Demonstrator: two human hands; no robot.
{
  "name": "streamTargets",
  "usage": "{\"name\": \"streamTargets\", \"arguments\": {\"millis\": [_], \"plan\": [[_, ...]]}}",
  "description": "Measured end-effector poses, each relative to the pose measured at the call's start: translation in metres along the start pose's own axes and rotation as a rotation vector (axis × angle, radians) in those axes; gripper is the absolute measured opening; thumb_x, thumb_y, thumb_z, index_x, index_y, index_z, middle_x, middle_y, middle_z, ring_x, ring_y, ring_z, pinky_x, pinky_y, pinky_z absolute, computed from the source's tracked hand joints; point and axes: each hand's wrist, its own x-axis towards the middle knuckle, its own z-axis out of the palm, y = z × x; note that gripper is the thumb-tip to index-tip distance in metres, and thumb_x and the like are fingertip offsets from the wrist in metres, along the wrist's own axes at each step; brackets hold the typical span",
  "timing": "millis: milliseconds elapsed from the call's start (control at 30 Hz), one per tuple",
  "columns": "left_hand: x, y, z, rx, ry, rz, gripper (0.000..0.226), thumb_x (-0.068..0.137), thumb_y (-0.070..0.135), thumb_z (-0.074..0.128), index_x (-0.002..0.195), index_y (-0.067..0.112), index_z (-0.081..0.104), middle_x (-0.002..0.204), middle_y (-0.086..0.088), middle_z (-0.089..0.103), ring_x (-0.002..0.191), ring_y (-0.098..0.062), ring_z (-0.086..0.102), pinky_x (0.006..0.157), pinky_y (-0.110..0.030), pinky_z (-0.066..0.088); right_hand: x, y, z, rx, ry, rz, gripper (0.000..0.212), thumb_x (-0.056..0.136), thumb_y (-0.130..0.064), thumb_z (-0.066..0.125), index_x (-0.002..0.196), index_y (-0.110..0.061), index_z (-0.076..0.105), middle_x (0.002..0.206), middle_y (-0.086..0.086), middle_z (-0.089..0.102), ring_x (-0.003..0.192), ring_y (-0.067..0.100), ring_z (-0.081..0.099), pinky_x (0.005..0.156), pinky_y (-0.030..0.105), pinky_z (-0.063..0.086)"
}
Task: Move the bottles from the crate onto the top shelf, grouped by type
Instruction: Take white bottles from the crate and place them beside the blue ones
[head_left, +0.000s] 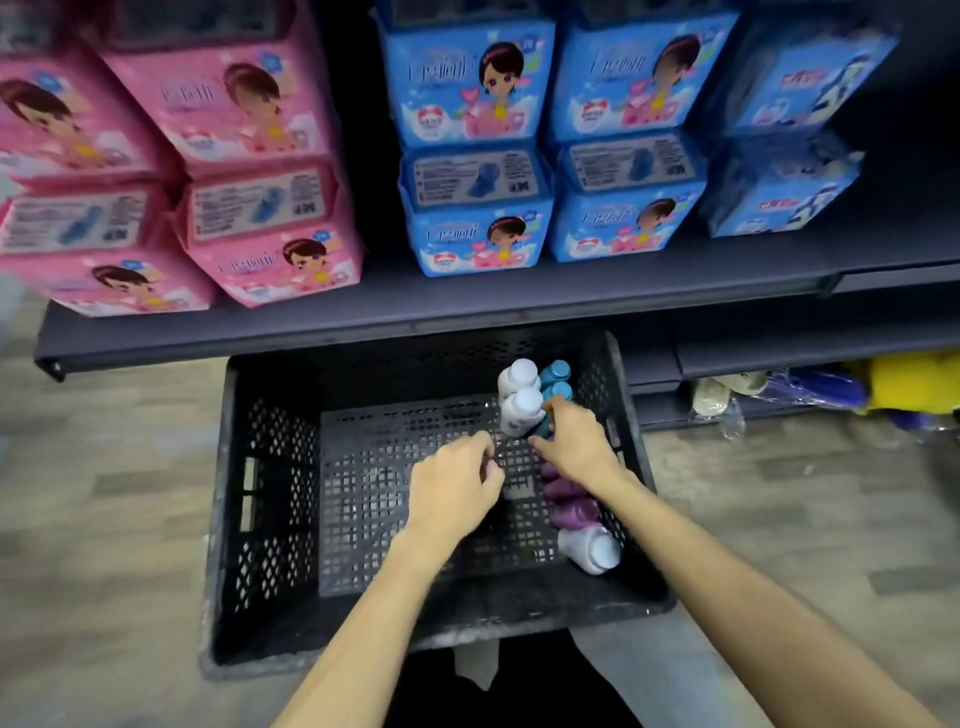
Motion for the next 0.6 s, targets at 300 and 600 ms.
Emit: {"name": "streamTargets", "arguments": {"millis": [300,600], "plan": [[0.005,-0.015,0.029,-0.027,-0.012,-0.074,0.011,0.089,0.03,0.051,0.096,0.024,0.056,0.083,0.008,0.064,0.068,-0.017,0.06,0.055,-0.032,0.047,0.039,0.001,0.03,0.064,0.115,0.002,0.044,0.085,-0.008,0.071,0.125,-0.004,0.053,0.124,0.017,0.057,0.116,0.036,0.054,0.09,0.044,0.049],[0.01,-0.018,0.047,-0.03,-0.018,-0.115,0.007,0.088,0.03,0.052,0.093,0.026,0.054,0.082,0.007,0.065,0.072,-0.018,0.061,0.058,-0.031,0.044,0.056,0.008,0.044,-0.019,0.178,0.01,0.043,0.083,-0.025,0.075,0.122,-0.022,0.057,0.101,0.008,0.072,0.09,0.033,0.069,0.074,0.036,0.053]]}}
